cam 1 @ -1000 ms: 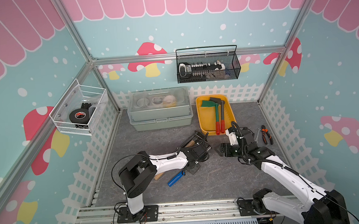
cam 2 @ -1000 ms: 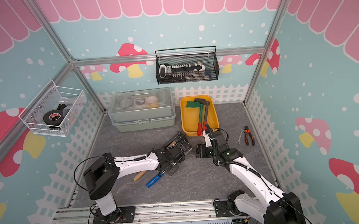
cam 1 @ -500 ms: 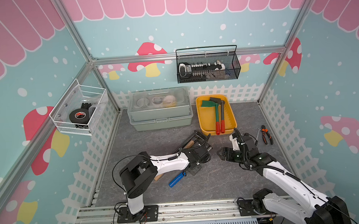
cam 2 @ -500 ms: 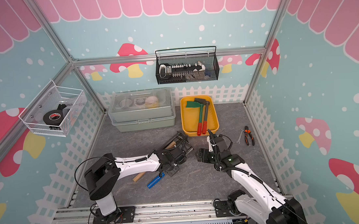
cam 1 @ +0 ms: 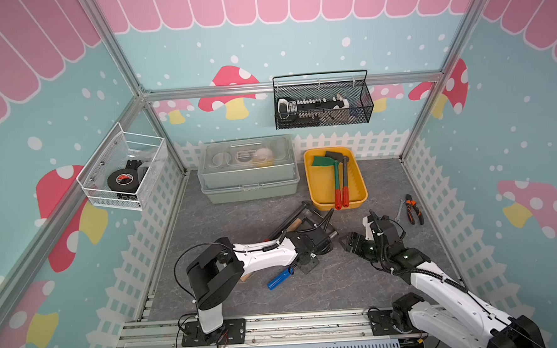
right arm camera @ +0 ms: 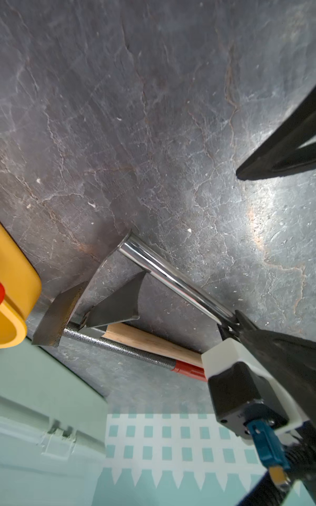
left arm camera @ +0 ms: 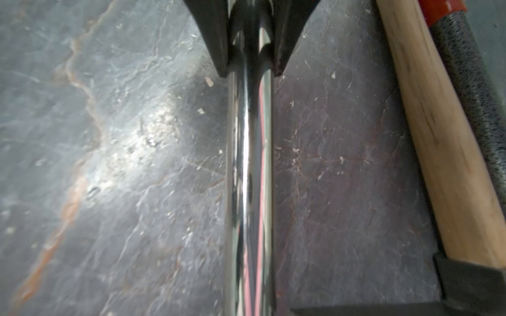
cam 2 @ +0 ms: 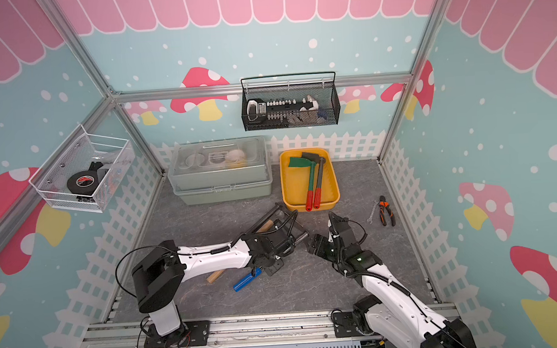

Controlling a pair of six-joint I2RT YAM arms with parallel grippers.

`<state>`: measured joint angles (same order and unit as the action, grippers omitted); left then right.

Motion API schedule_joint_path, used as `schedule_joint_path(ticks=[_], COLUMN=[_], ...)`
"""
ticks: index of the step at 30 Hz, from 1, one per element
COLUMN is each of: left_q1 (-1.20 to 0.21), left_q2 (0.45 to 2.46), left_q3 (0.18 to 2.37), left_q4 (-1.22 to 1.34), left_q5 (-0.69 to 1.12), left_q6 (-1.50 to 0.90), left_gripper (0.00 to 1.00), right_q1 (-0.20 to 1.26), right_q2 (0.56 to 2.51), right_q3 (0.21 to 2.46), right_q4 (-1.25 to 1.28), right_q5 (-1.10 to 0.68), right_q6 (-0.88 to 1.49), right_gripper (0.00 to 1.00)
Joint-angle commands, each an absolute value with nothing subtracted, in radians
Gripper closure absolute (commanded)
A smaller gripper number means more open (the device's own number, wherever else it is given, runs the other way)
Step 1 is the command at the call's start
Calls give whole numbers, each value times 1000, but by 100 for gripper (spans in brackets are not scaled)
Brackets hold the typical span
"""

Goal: Put the small hoe into the storage box
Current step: Pick up the hoe from the center of the board.

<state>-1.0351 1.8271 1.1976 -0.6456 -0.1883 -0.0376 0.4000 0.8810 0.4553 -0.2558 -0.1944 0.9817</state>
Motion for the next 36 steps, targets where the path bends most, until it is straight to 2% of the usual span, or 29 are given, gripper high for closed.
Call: schedule_joint_path(ticks=[1,13,31,36], left_q1=[-1045,-1061,-1085,-1101], left_q2=[1813,1863,1942,1953], left_q3=[1256,1356,1461,1474], left_q4=[-632,-648,-637,-615], left_q5=[-157,-58,13,30], left_q6=[-21,-62,-116,-141], left_gripper=[100,100,100,100], right_q1=[399,399,403,409], right_q2=[870,872,1012,1030], right_q3=[417,343,280,264], right_q4=[-193,-70,144,190], right_q5=[-199,-213,-261,-256], right_q6=[1087,1235,1360,1387], right_gripper=[15,15,15,19])
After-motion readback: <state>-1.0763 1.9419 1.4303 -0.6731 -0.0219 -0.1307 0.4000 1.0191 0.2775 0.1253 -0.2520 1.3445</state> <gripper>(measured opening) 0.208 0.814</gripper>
